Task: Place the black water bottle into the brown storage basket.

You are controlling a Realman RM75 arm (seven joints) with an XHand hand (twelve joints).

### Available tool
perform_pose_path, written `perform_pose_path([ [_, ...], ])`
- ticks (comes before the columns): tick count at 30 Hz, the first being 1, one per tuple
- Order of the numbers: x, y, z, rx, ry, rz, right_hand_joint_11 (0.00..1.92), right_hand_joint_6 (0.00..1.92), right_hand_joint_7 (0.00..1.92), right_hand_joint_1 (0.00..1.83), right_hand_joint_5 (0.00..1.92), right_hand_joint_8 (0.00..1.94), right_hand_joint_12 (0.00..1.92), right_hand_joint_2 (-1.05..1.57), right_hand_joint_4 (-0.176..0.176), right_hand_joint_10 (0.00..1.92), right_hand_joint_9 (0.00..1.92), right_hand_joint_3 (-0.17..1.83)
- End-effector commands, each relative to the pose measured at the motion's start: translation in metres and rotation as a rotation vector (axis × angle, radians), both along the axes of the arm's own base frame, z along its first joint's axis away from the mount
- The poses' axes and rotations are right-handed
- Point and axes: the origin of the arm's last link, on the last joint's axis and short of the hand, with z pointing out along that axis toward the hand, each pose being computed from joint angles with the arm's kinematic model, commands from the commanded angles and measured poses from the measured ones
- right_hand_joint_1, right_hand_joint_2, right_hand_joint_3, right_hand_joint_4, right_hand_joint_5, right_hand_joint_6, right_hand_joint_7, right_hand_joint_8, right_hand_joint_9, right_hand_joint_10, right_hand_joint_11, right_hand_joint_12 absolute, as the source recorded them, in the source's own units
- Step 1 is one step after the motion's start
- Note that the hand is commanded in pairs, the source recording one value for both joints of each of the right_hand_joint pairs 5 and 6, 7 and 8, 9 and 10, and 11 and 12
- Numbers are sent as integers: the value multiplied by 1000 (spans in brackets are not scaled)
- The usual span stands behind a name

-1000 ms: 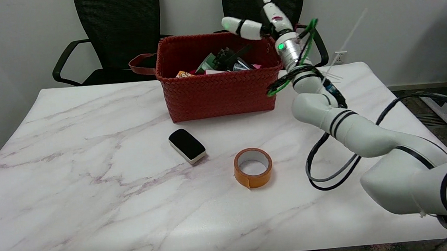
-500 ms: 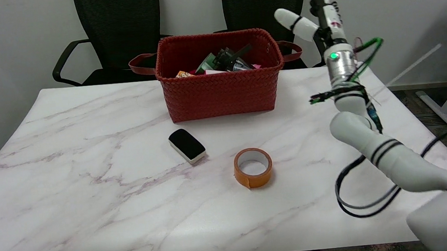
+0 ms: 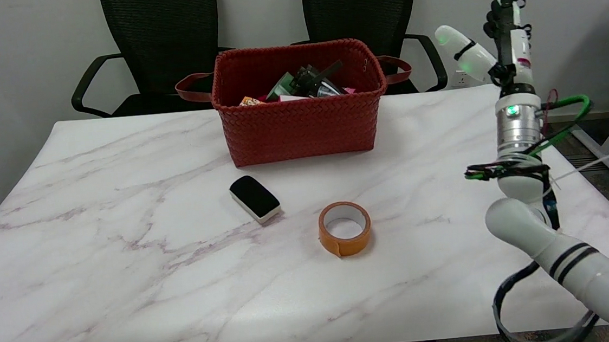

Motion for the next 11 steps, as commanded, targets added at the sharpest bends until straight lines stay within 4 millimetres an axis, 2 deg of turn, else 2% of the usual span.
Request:
perform_pose_path([
  [1, -11, 59, -9, -67, -18, 100, 319, 0, 166, 638, 0, 166, 319, 692, 0, 224, 224, -169],
  [11, -13, 63, -21, -61, -15, 137, 339, 0, 183, 660, 0, 183, 339, 694, 0, 234, 234, -175],
])
